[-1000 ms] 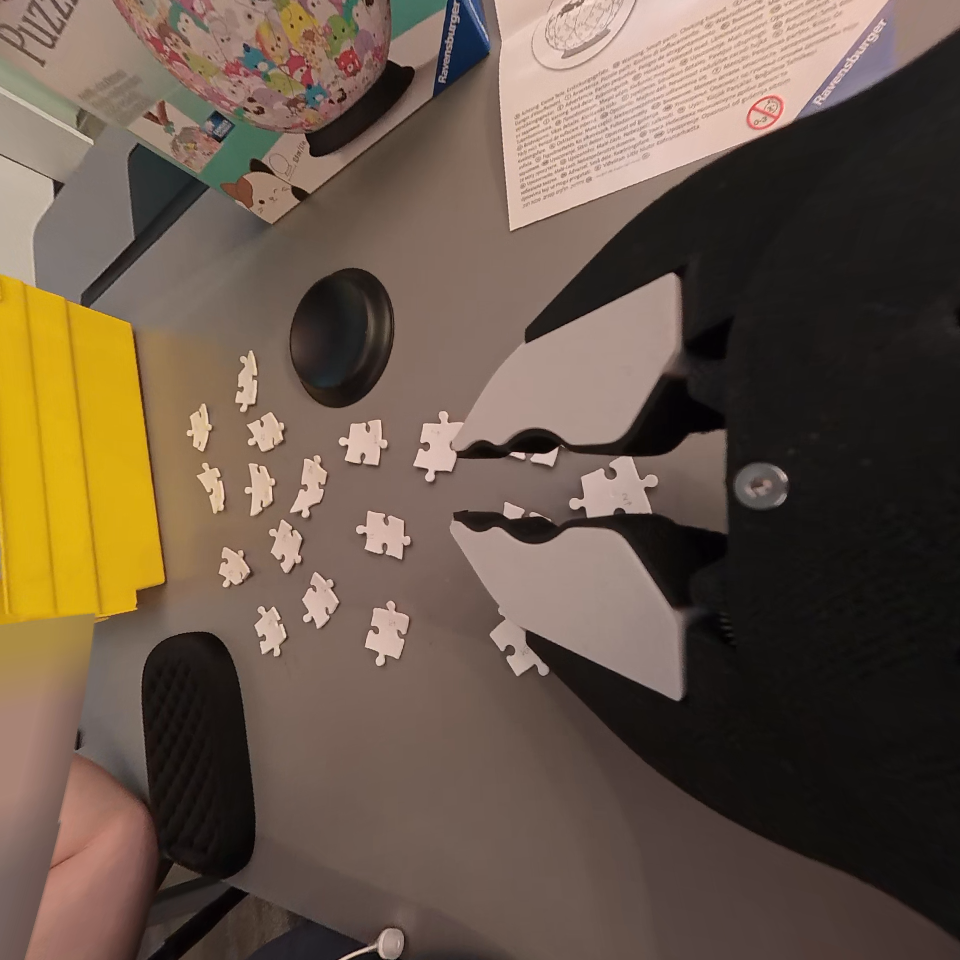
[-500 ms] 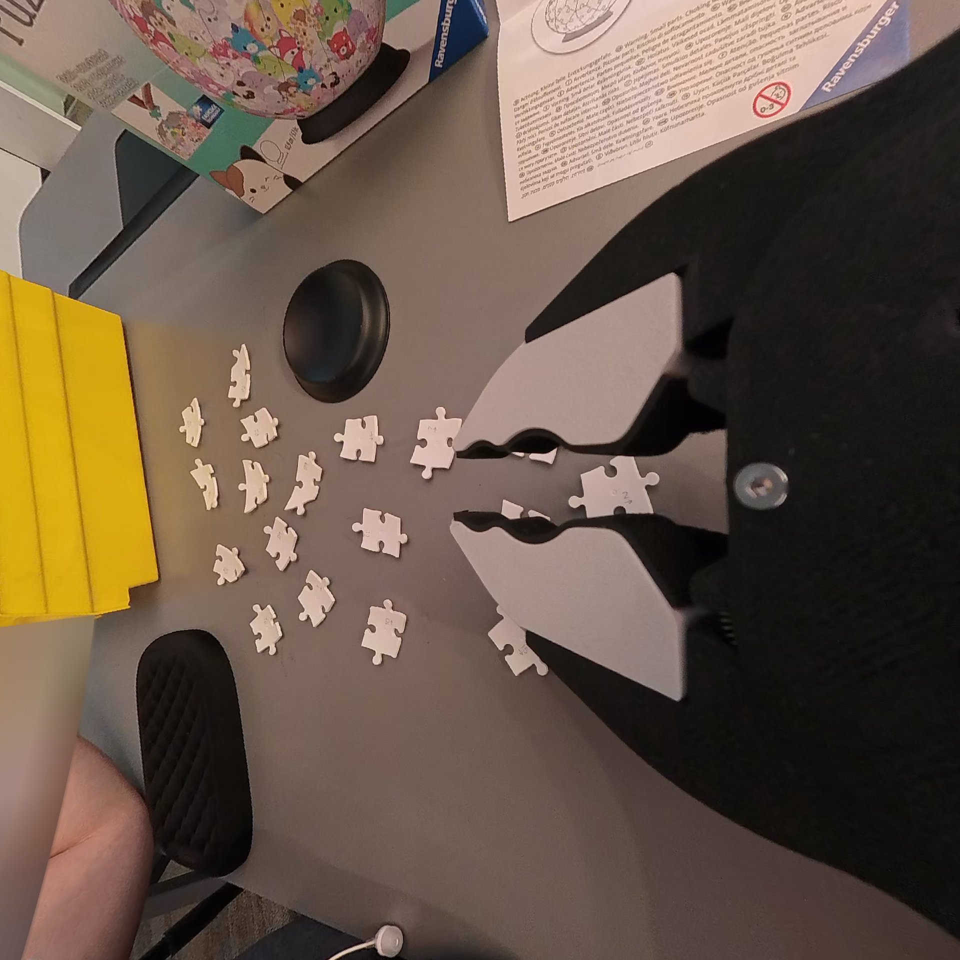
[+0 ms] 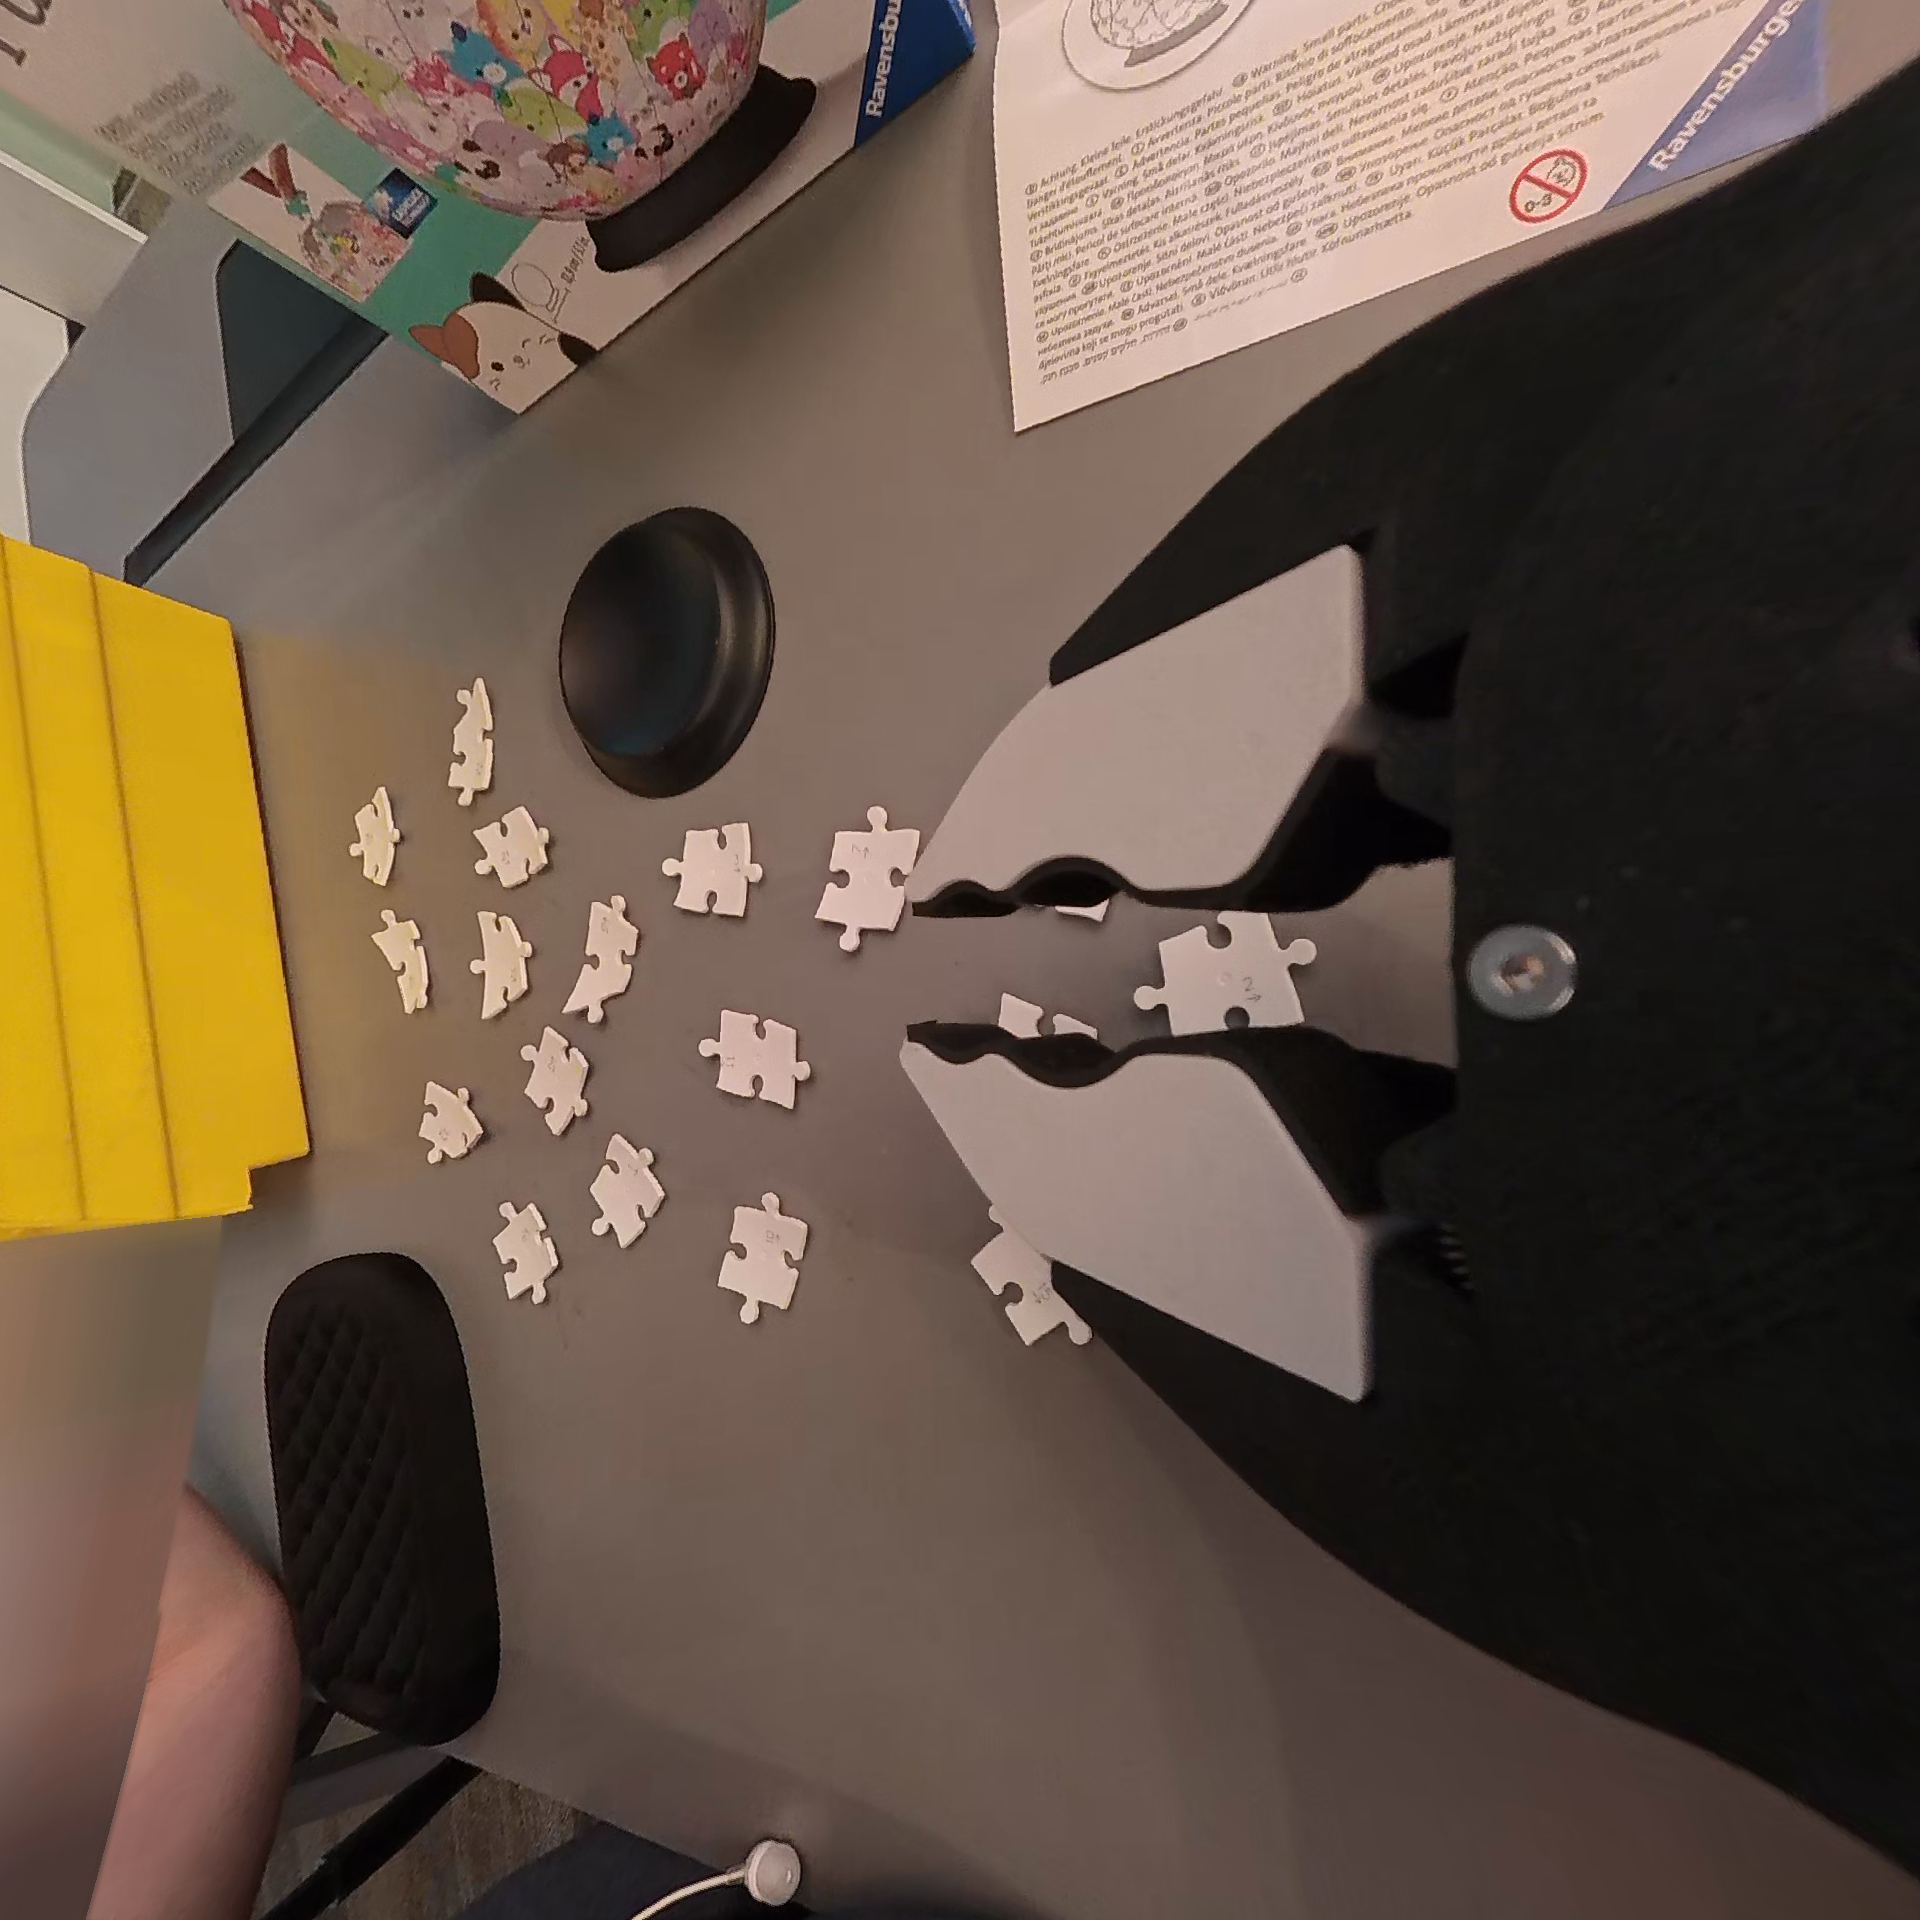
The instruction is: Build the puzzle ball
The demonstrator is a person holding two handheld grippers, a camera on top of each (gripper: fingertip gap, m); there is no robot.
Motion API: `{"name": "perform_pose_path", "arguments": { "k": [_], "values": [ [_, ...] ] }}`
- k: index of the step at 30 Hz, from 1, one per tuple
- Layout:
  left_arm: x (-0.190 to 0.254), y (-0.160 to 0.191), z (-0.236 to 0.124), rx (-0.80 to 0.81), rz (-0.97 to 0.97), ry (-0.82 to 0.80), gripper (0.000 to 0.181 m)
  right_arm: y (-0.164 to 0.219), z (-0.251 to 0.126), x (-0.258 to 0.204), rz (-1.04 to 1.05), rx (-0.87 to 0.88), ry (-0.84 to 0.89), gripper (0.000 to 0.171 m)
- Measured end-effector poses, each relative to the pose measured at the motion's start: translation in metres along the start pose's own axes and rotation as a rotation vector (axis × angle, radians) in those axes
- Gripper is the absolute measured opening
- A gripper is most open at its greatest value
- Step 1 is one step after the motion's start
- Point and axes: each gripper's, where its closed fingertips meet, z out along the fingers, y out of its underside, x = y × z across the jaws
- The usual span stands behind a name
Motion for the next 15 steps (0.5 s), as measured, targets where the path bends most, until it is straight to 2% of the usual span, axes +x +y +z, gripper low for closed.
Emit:
{"name": "perform_pose_path", "arguments": {
  "k": [3,9,15],
  "values": [
    [-0.002,-0.008,-0.006,0.05,-0.024,-0.019,0.024,0.0,0.0,-0.001,-0.002,-0.004,-0.001,0.02],
    [0.0,0.003,-0.001,-0.014,-0.112,0.031,0.033,0.001,0.0,-0.001,-0.006,-0.006,-0.001,0.02],
    [-0.008,0.006,-0.001,-0.026,-0.136,0.005,0.037,0.002,0.001,-0.002,-0.004,-0.011,-0.006,0.02]
  ]
}}
